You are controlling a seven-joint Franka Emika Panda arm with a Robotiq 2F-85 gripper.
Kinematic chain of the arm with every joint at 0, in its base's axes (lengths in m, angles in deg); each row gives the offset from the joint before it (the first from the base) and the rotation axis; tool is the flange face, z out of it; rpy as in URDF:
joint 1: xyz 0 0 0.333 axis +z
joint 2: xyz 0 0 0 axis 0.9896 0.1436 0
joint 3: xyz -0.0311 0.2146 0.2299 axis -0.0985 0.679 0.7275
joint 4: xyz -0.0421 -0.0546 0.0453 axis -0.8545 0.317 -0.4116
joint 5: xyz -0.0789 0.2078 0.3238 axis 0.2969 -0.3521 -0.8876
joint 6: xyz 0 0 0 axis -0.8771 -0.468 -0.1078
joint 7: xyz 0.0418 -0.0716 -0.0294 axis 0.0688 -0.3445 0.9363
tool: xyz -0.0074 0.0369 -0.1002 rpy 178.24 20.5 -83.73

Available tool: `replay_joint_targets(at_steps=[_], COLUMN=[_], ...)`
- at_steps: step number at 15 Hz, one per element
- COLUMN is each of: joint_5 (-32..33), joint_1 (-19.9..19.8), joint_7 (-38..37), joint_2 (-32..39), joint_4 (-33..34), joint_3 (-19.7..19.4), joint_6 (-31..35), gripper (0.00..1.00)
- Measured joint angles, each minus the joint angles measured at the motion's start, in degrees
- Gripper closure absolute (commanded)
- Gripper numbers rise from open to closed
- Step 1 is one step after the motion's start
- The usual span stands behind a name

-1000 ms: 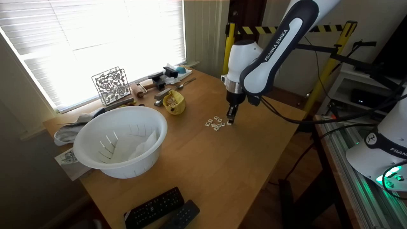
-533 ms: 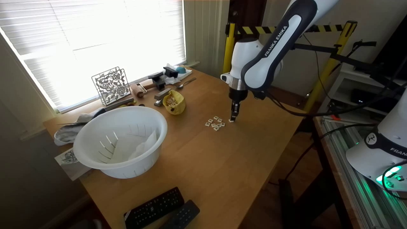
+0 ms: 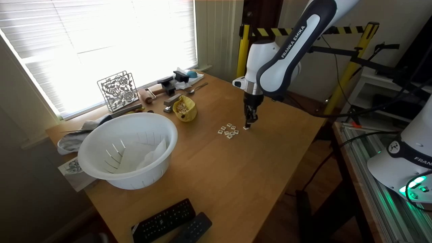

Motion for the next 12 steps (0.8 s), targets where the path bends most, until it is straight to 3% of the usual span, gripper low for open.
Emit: replay_joint_targets(at_steps=[12], joint_5=[7.8], joint_1=[1.9], joint_7=[14.2], joint_2=[0.0], joint_4=[0.1], joint_3=[-1.6], joint_6=[-0.1], gripper=[1.0])
